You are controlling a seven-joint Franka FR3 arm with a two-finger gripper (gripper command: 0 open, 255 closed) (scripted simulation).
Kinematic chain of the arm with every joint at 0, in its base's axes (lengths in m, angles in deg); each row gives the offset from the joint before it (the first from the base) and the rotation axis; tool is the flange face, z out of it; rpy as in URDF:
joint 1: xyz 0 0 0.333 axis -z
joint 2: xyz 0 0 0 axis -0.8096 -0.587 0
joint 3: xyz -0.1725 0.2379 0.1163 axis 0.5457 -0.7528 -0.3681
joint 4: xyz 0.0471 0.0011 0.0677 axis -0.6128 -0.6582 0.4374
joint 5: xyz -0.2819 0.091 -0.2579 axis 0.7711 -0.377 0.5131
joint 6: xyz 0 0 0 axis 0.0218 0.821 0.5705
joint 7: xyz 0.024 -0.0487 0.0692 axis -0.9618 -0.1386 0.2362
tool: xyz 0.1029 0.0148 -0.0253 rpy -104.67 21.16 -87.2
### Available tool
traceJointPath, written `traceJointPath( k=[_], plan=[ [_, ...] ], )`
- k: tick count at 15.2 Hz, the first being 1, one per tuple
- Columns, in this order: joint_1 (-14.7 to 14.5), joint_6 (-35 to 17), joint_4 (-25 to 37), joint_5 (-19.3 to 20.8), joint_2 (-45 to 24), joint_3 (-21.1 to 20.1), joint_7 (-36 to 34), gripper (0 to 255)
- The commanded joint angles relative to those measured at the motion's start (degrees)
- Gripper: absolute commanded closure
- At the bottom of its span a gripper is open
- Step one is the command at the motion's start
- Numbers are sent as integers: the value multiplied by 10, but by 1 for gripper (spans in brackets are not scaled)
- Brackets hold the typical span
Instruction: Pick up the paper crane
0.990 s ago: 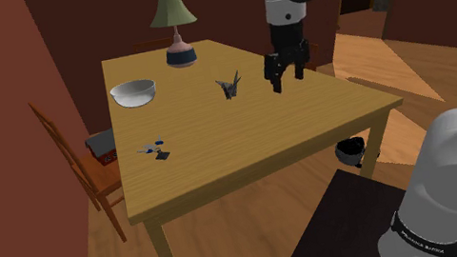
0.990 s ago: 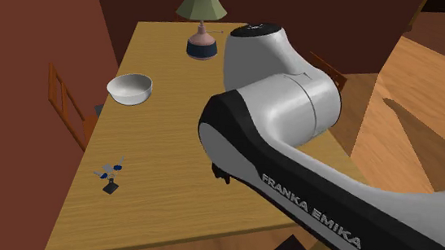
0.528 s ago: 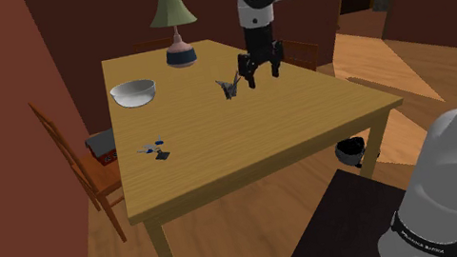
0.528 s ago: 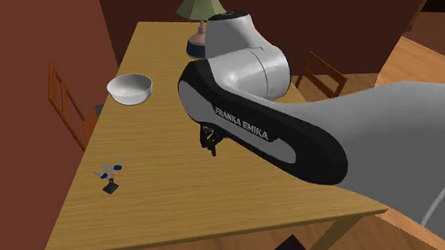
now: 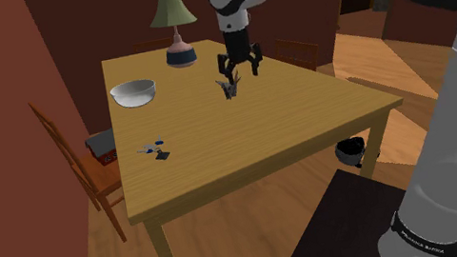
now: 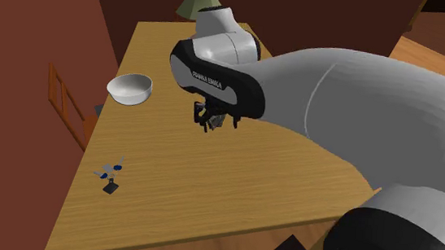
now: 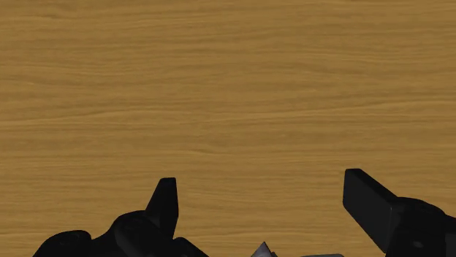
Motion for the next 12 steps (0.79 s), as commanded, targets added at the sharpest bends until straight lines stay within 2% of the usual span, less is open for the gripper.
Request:
traceJointPath(
  k=[1,6,9,12],
  plan=[
    [4,9,51,-4,-45,4,-10,0],
    [20,57,228,-20,-183,15,-24,0],
    [34,108,375,-32,-283,20,-32,0],
    [34,80,341,-31,-277,19,-34,0]
  ],
)
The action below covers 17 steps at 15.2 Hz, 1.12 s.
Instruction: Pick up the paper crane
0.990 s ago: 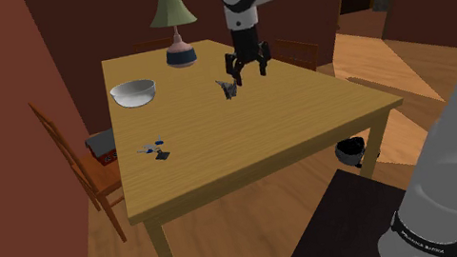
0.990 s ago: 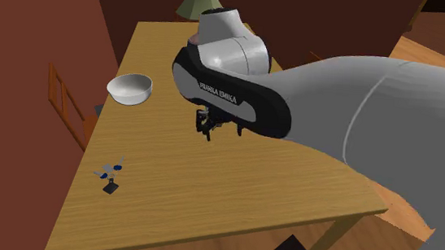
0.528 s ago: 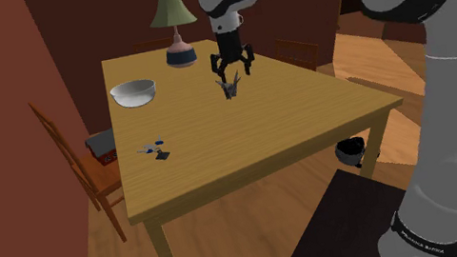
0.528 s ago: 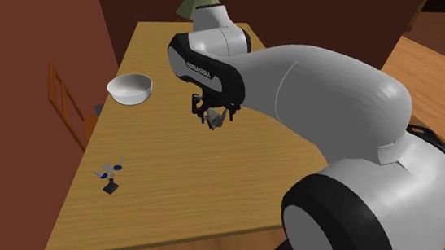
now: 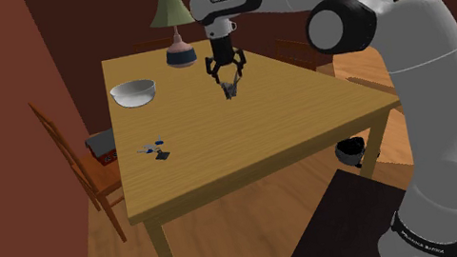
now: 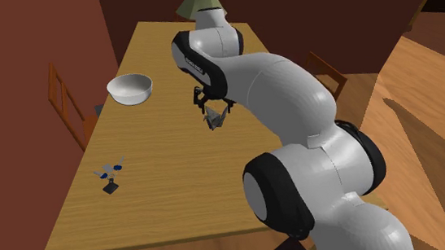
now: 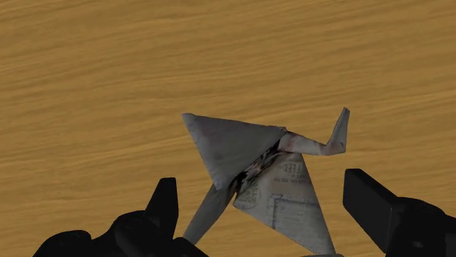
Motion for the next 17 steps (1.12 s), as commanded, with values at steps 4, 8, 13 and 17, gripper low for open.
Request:
traceJointPath(
  k=[4,8,13,17],
  plan=[
    [-1,-41,-43,0,3,0,-3,0],
    [-1,-46,-49,0,3,0,-3,255],
    [-1,-46,-48,0,3,0,-3,255],
    [-1,-45,-48,0,3,0,-3,255]
  ],
)
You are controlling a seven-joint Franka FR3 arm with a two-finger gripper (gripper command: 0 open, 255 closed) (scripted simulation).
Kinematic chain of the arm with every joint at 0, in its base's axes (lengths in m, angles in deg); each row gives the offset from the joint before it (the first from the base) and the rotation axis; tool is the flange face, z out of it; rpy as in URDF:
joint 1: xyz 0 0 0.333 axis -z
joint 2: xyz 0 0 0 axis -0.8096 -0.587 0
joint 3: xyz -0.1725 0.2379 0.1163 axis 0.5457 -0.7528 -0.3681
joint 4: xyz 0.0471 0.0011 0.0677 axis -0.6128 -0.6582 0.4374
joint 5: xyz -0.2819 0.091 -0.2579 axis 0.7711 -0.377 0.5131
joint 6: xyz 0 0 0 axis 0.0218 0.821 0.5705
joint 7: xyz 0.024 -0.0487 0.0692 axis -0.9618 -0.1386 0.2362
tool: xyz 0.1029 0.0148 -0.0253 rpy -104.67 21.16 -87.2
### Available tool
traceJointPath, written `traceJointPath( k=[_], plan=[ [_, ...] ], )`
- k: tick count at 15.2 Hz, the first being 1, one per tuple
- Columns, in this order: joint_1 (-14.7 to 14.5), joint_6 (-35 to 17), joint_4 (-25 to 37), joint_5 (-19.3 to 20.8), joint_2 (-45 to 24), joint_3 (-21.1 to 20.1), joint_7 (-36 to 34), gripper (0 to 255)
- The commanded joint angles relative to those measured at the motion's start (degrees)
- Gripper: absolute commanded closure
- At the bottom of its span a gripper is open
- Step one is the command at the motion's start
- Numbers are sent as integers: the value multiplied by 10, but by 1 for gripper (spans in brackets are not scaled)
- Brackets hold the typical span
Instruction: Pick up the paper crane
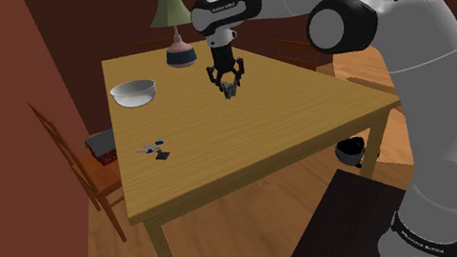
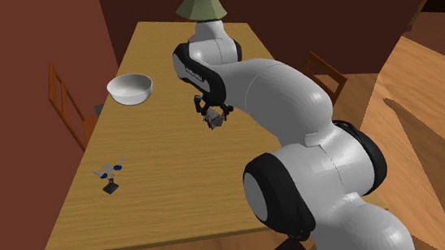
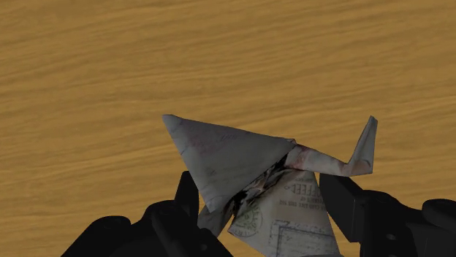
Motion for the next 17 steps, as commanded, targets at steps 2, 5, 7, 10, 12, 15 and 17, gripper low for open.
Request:
traceJointPath(
  k=[2,5,7,10,12,15,17],
  plan=[
    [1,17,18,0,-2,0,1,255],
    [2,42,49,0,-6,1,2,255],
    [2,61,71,-1,-11,1,3,255],
    [3,89,109,-1,-20,1,5,255],
    [5,110,138,-2,-28,1,6,255],
    [7,145,190,-3,-45,1,7,255],
    [7,147,192,-3,-46,1,7,255]
  ],
)
